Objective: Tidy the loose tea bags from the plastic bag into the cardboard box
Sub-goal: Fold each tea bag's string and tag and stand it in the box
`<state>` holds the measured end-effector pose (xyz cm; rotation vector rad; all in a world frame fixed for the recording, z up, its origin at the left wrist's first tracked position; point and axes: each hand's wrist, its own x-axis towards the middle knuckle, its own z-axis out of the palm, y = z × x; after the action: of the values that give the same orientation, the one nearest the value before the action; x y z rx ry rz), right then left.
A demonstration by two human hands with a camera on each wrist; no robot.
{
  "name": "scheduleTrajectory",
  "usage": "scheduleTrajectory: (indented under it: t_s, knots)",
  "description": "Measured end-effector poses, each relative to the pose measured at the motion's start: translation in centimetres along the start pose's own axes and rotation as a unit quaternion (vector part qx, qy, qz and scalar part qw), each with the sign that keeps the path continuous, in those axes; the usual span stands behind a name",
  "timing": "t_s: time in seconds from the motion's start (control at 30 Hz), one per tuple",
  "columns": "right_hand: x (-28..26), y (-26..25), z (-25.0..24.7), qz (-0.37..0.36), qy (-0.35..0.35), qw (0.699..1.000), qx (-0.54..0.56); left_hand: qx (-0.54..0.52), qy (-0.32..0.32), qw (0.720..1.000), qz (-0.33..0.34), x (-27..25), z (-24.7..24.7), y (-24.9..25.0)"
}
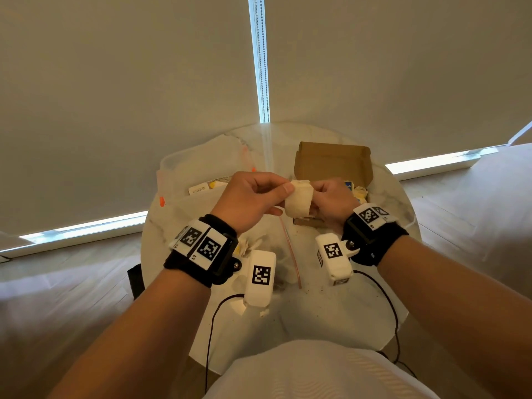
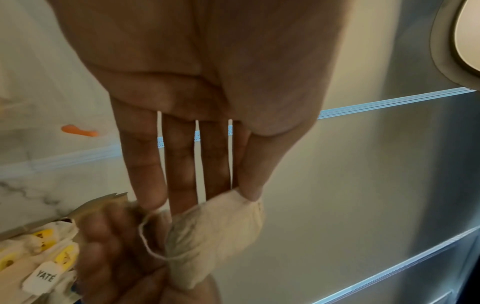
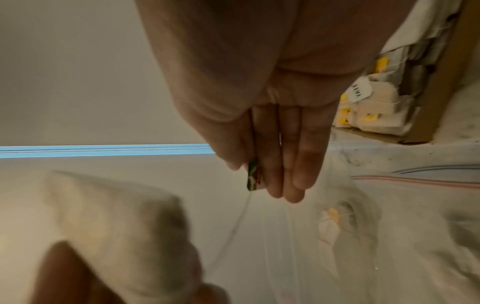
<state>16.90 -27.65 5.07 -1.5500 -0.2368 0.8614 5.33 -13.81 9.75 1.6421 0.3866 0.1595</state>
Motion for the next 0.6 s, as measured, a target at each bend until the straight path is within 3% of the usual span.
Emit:
scheduleTrajectory:
  t_s: [0.23, 0.33, 0.43, 0.6]
  knots:
    - [-0.7, -3.3, 0.7, -0.092, 0.006, 0.995, -0.028, -0.002, 0.013, 0.999, -0.031, -0.3, -0.2, -1.4]
    - [-1.1, -3.8, 0.7, -0.159, 0.039, 0.977, -0.136, 0.004, 0.031, 0.999, -0.036, -0.3, -0.2, -1.8]
    - [-1.9, -4.2, 0.7, -0.206, 0.048, 0.961, -0.177, 0.003, 0.054, 0.998, -0.037, -0.3, -0.1, -1.9]
    - [-3.4, -4.5, 0.3, -0.212, -0.007, 0.964, -0.163, 0.004, 0.068, 0.997, -0.034, -0.3, 0.1, -1.8]
